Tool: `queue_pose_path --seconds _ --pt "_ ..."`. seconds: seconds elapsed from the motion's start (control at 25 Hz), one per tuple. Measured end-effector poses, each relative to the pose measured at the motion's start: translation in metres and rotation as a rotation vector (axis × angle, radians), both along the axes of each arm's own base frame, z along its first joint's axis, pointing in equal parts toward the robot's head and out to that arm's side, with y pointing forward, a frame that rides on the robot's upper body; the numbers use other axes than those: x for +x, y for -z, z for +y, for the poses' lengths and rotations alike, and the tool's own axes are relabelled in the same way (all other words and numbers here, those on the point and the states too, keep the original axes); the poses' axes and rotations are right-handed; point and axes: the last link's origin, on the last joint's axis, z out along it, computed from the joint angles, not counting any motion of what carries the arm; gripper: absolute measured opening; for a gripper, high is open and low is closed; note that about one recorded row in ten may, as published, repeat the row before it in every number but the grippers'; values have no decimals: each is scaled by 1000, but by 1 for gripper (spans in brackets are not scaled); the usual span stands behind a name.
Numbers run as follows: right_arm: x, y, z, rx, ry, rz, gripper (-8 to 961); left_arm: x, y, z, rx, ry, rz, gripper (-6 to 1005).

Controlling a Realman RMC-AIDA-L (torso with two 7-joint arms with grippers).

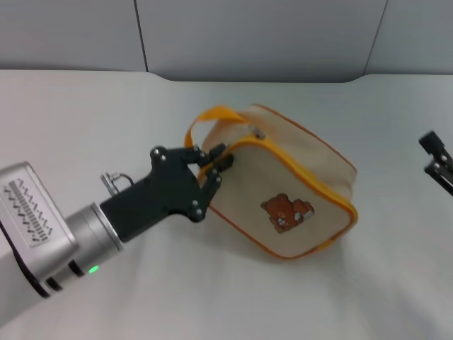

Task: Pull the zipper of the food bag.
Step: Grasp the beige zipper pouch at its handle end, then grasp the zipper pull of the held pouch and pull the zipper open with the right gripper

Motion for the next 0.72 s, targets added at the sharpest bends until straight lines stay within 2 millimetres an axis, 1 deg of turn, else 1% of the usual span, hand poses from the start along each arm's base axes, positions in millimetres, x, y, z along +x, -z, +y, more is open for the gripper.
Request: queue_pose_path --seconds 0.04,0.08,0.12,0.16,0.2,0.24,0.36,0.4,0.44,0.48,0.52,0.72 --pt "0 0 0 0 0 0 790 0 0 0 0 0 0 104" --pt "-11 18 4 54 6 -45 789 2 -2 2 8 16 4 104" --pt "-17 28 6 81 9 -82 789 4 -3 4 15 27 8 104" --pt "-17 28 6 81 9 -82 788 6 -3 5 23 43 12 104" --pt "-30 47 10 136 17 -164 787 9 -4 6 39 74 19 105" --pt "-30 47 10 136 17 -164 786 9 -4 6 39 74 19 105" --pt "-49 69 16 232 17 -329 784 14 -4 5 49 116 24 105" --pt "-56 77 22 269 3 -418 783 16 -5 6 49 130 25 103" --pt "-56 77 22 269 3 -418 782 16 -5 6 49 130 25 102" --pt "-62 83 30 279 -12 -477 782 16 -5 7 52 134 27 100" --pt "-64 85 33 271 -15 -490 781 16 -6 7 54 135 28 99" --pt "-66 91 37 264 -29 -544 777 16 -7 8 60 136 28 98"
